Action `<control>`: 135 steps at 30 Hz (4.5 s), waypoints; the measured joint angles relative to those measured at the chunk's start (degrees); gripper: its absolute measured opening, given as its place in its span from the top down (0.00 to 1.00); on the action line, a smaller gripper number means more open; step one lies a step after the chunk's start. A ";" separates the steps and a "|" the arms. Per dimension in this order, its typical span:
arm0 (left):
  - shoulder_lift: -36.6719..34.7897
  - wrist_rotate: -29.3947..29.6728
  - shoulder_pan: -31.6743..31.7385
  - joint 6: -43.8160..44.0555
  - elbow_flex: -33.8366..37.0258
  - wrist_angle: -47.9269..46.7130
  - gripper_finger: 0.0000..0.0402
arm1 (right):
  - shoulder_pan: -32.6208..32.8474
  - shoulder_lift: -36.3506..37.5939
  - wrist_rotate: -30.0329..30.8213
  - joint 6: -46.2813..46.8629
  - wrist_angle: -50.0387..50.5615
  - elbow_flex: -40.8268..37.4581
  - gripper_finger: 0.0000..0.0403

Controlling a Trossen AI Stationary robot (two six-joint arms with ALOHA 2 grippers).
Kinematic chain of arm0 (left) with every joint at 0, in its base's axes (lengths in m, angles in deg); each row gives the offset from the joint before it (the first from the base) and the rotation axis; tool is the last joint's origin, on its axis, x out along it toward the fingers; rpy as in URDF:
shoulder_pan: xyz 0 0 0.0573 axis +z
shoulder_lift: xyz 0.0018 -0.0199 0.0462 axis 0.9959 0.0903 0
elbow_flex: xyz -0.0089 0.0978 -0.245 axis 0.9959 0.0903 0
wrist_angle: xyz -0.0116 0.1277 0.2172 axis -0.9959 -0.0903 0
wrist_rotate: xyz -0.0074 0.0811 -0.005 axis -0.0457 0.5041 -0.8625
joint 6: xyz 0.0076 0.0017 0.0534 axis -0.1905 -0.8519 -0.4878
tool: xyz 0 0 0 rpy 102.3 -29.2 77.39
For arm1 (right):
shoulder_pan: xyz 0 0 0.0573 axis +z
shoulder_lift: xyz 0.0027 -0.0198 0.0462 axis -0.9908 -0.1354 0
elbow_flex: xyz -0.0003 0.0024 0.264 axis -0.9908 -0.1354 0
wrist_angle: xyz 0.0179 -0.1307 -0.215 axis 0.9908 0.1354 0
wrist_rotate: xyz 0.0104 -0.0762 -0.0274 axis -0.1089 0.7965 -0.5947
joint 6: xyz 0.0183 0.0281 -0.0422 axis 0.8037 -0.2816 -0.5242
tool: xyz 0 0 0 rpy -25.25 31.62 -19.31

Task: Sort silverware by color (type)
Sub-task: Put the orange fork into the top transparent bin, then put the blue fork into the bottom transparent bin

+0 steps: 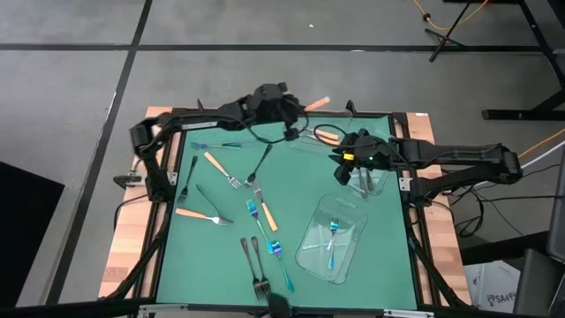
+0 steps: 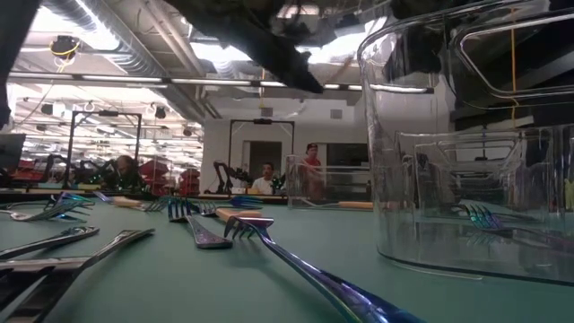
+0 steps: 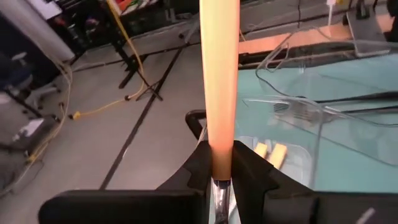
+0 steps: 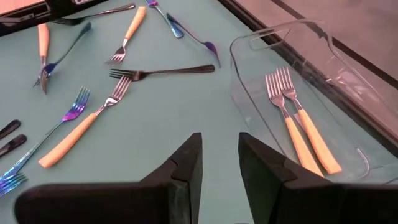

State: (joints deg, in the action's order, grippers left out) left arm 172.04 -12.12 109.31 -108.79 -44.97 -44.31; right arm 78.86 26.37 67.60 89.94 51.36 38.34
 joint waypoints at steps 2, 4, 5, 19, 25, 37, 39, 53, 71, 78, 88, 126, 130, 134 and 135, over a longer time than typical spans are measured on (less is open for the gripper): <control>3.55 -0.68 0.33 -1.74 -3.27 -0.29 0.91 | -0.02 0.12 0.03 0.00 -0.06 0.00 0.77; 6.90 -1.99 0.54 -3.30 -6.31 -0.03 0.91 | -0.02 0.06 -0.01 -0.02 0.01 0.00 0.77; 8.50 -2.62 0.67 -3.97 -7.58 -0.11 0.91 | -0.02 0.06 0.01 -0.02 0.07 0.00 0.77; 21.81 -6.15 0.90 -5.46 -13.90 -0.37 0.91 | -0.02 0.06 0.01 -0.02 0.11 0.00 0.77; 24.20 -7.39 1.01 -5.70 -13.90 -0.49 0.91 | -0.02 0.06 -0.01 -0.02 0.11 0.00 0.77; 24.14 -7.38 0.94 -6.92 -13.94 -0.51 0.91 | -0.02 0.03 0.01 -0.02 0.11 0.00 0.77; 24.14 -7.38 0.90 -6.92 -13.94 -0.73 0.91 | -0.02 0.03 0.01 -0.02 0.11 0.00 0.77; 24.08 -6.98 0.97 -6.67 -13.94 -7.99 0.91 | -0.02 0.03 0.01 -0.03 0.44 0.00 0.77; 23.99 -5.89 0.95 -6.71 -13.94 -11.53 0.83 | -0.02 0.03 0.01 -0.03 0.44 0.00 0.77; 23.99 -5.89 0.95 -6.68 -13.94 -11.48 0.77 | -0.03 0.01 0.01 -0.04 0.44 0.00 0.77; 23.99 -5.89 0.95 -6.49 -13.94 -11.46 0.75 | -0.04 0.01 0.01 -0.02 0.45 0.00 0.77; 1.98 1.96 -3.42 0.48 -13.86 -38.77 0.87 | -0.04 -0.14 0.04 -0.04 0.50 0.00 0.77; -0.70 1.62 -1.43 2.71 -13.86 -45.51 0.87 | -0.04 -0.14 0.04 -0.04 0.50 0.00 0.77; -1.30 1.45 1.20 4.72 -13.86 -51.51 0.87 | -0.04 -0.14 0.03 -0.02 0.50 0.00 0.77; -1.28 1.38 1.99 5.39 -13.83 -52.94 0.87 | -0.04 -0.14 0.03 -0.04 0.50 0.00 0.77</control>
State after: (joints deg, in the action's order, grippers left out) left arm 170.76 -10.74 111.29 -103.40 -58.80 -97.25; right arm 78.82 26.23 67.63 89.90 51.86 38.34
